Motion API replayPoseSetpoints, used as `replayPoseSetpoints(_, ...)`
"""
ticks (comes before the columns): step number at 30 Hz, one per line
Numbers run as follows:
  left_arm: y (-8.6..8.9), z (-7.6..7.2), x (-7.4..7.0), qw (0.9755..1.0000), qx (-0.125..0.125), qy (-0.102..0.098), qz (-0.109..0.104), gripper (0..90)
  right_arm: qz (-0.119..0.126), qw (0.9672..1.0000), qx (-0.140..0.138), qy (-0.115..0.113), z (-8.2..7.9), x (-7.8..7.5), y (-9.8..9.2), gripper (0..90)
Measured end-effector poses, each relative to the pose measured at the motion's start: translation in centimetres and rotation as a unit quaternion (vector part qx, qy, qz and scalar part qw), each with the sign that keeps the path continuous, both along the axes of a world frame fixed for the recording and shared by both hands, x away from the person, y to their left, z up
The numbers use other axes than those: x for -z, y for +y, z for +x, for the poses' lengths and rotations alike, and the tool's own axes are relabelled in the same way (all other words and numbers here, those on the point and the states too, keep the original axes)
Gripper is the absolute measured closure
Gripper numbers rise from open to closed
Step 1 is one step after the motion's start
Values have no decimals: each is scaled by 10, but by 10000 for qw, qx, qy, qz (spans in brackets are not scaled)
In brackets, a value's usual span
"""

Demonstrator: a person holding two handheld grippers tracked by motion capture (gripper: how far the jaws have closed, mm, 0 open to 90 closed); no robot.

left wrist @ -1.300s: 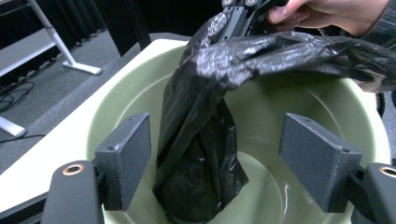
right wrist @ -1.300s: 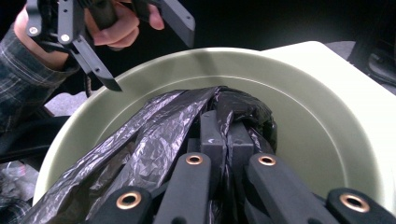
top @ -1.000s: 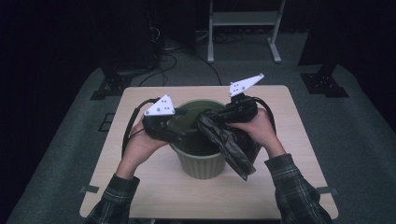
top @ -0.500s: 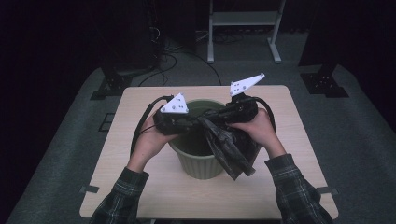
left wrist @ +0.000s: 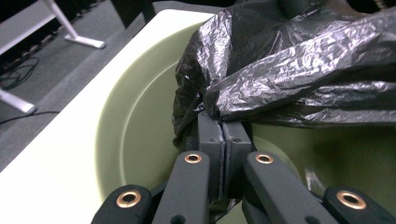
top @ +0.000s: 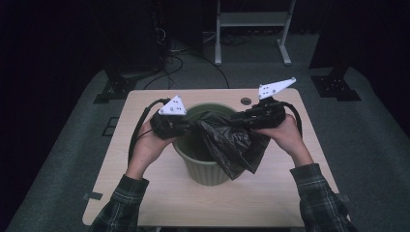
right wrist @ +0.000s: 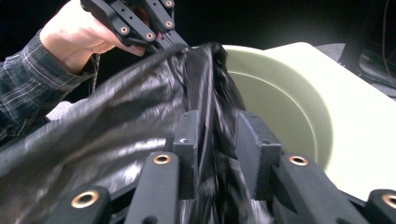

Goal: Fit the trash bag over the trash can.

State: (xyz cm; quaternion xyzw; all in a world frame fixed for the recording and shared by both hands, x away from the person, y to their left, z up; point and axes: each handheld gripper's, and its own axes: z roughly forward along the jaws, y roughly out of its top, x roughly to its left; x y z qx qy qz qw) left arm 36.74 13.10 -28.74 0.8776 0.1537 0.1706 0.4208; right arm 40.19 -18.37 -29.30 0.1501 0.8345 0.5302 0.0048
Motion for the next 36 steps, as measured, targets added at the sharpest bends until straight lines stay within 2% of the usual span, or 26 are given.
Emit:
replayPoseSetpoints(4,5,-1,-1,10000,-41,4,-16,890,-49,10000,27,20,-2,5,-4,661)
replayPoseSetpoints(5,6,-1,-1,10000,-28,26,-39,890,-80,9999,82,4,-2,6,-5,693)
replayPoseSetpoints(6,7,-2,-2,10000,-25,35,-48,890,-119,9999,82,37,-1,7,-6,767)
replayPoseSetpoints(8,7,-6,-2,10000,9,42,-31,890,-187,9997,158,-44,-1,9,-6,884)
replayPoseSetpoints(9,7,-8,-2,10000,45,39,-27,890,-199,9996,193,-68,0,9,-7,900)
replayPoseSetpoints(14,5,-21,-1,9997,224,72,-92,890,-211,9988,425,-136,11,8,-1,900)
replayPoseSetpoints(18,1,-27,3,9991,381,129,-138,889,-234,9982,537,-148,24,10,11,900)
replayPoseSetpoints(22,-4,-31,4,9985,523,120,-86,886,-310,9978,576,-86,36,13,24,900)
replayPoseSetpoints(25,-4,-31,5,9988,473,134,-43,887,-294,9977,597,-119,38,13,28,898)
replayPoseSetpoints(26,-4,-30,5,9988,456,179,-30,888,-276,9975,636,-138,38,13,27,842)
replayPoseSetpoints(29,-5,-29,6,9991,374,211,-48,888,-143,9969,759,-150,35,11,17,803)
replayPoseSetpoints(36,-3,-25,7,9996,171,219,-78,888,-7,9941,1050,-280,20,4,-29,759)
